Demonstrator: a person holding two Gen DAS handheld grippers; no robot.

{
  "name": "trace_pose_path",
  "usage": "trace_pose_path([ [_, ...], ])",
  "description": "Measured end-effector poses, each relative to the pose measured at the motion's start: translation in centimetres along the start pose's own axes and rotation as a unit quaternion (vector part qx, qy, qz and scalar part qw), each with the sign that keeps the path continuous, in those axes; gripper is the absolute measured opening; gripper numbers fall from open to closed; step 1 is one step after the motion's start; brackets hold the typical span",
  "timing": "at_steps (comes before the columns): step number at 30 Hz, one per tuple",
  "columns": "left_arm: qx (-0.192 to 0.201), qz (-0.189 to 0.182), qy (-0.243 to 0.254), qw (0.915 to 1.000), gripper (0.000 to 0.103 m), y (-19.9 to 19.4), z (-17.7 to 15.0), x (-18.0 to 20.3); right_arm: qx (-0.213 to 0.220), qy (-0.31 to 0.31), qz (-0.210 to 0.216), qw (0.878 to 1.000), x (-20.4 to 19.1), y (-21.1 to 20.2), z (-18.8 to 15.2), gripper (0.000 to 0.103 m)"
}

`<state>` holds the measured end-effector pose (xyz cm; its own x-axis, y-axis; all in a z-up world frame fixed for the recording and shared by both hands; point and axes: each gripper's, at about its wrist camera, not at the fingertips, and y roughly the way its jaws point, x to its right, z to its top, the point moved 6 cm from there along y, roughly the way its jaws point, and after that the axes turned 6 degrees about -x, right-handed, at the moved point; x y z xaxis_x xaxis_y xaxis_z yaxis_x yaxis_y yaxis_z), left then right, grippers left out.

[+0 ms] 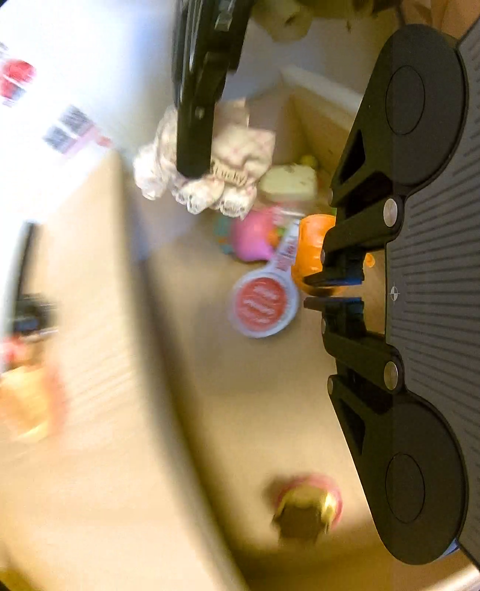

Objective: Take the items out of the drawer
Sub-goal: 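Grasp the white lace cloth with the right tool while left tool grasps an orange toy piece, then place the orange piece on the desktop with the left tool while right tool places the white cloth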

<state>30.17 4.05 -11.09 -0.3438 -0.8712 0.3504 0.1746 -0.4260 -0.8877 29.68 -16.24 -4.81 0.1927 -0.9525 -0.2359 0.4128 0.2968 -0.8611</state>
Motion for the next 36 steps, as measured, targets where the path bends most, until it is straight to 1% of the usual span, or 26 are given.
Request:
trace_pose_path([
  [2, 0.034, 0.008, -0.012, 0.9993, 0.006, -2.8, 0.2, -0.7, 0.020, -0.003, 0.009, 1.000, -0.4, -1.2, 1.1, 0.014],
  [4, 0.061, 0.016, -0.018, 0.9979, 0.006, -4.8, 0.5, -1.5, 0.039, -0.004, 0.016, 0.999, -0.6, -2.1, 2.3, 0.014],
  [7, 0.088, 0.036, -0.027, 0.9951, 0.006, -6.3, 0.9, -2.1, 0.056, -0.009, 0.021, 0.998, -1.1, -2.6, 4.3, 0.014],
  [9, 0.110, 0.032, -0.030, 0.9929, 0.006, -7.8, 1.2, -2.1, 0.062, -0.012, 0.016, 0.998, -1.5, -2.9, 5.2, 0.014],
  [12, 0.153, 0.048, -0.024, 0.9868, 0.006, -9.9, 3.4, -3.1, 0.081, -0.036, 0.014, 0.996, -2.4, -3.6, 6.5, 0.014],
  [14, 0.187, 0.058, -0.030, 0.9802, 0.006, -11.2, 5.2, -4.3, 0.089, -0.046, 0.003, 0.995, -2.6, -3.4, 7.6, 0.014],
  [17, 0.225, 0.066, -0.052, 0.9709, 0.006, -11.4, 7.3, -6.5, 0.097, -0.051, -0.017, 0.994, -2.0, -2.3, 9.6, 0.014],
  [20, 0.233, 0.089, -0.085, 0.9648, 0.007, -9.0, 8.5, -9.5, 0.110, -0.059, -0.022, 0.992, -1.2, 0.0, 11.4, 0.014],
  [22, 0.221, 0.091, -0.116, 0.9641, 0.007, -7.2, 8.4, -11.3, 0.103, -0.057, -0.024, 0.993, -0.6, 2.2, 12.2, 0.018],
  [23, 0.221, 0.088, -0.123, 0.9635, 0.010, -6.5, 8.2, -11.7, 0.098, -0.058, -0.028, 0.993, -0.5, 3.1, 12.4, 0.020],
  [24, 0.237, 0.085, -0.122, 0.9599, 0.011, -6.4, 8.0, -11.7, 0.095, -0.062, -0.035, 0.993, -0.4, 3.9, 12.4, 0.023],
  [25, 0.241, 0.090, -0.119, 0.9590, 0.011, -6.3, 8.0, -11.6, 0.095, -0.072, -0.043, 0.992, -0.4, 4.6, 12.5, 0.025],
  [27, 0.241, 0.108, -0.103, 0.9588, 0.012, -6.0, 8.1, -11.1, 0.095, -0.094, -0.063, 0.989, -0.7, 5.3, 12.4, 0.042],
  [28, 0.237, 0.120, -0.093, 0.9595, 0.012, -5.9, 8.3, -10.7, 0.097, -0.103, -0.073, 0.987, -0.8, 5.4, 12.4, 0.043],
  [29, 0.235, 0.127, -0.087, 0.9598, 0.013, -6.3, 8.4, -10.3, 0.100, -0.107, -0.080, 0.986, -1.0, 5.3, 12.4, 0.043],
  [31, 0.247, 0.127, -0.082, 0.9572, 0.013, -7.2, 8.5, -9.8, 0.123, -0.109, -0.082, 0.983, -1.4, 3.8, 12.5, 0.044],
  [32, 0.257, 0.124, -0.083, 0.9548, 0.013, -8.1, 8.5, -9.6, 0.136, -0.107, -0.079, 0.982, -1.5, 2.8, 12.6, 0.050],
  [33, 0.267, 0.123, -0.085, 0.9521, 0.013, -8.8, 8.5, -9.6, 0.150, -0.102, -0.078, 0.980, -1.6, 1.7, 12.6, 0.059],
  [34, 0.278, 0.125, -0.088, 0.9485, 0.013, -9.9, 8.4, -9.4, 0.165, -0.095, -0.079, 0.979, -1.7, 0.5, 12.6, 0.062],
  [36, 0.288, 0.127, -0.087, 0.9452, 0.013, -11.6, 7.9, -9.2, 0.189, -0.086, -0.076, 0.975, -1.9, -1.7, 11.9, 0.070],
])
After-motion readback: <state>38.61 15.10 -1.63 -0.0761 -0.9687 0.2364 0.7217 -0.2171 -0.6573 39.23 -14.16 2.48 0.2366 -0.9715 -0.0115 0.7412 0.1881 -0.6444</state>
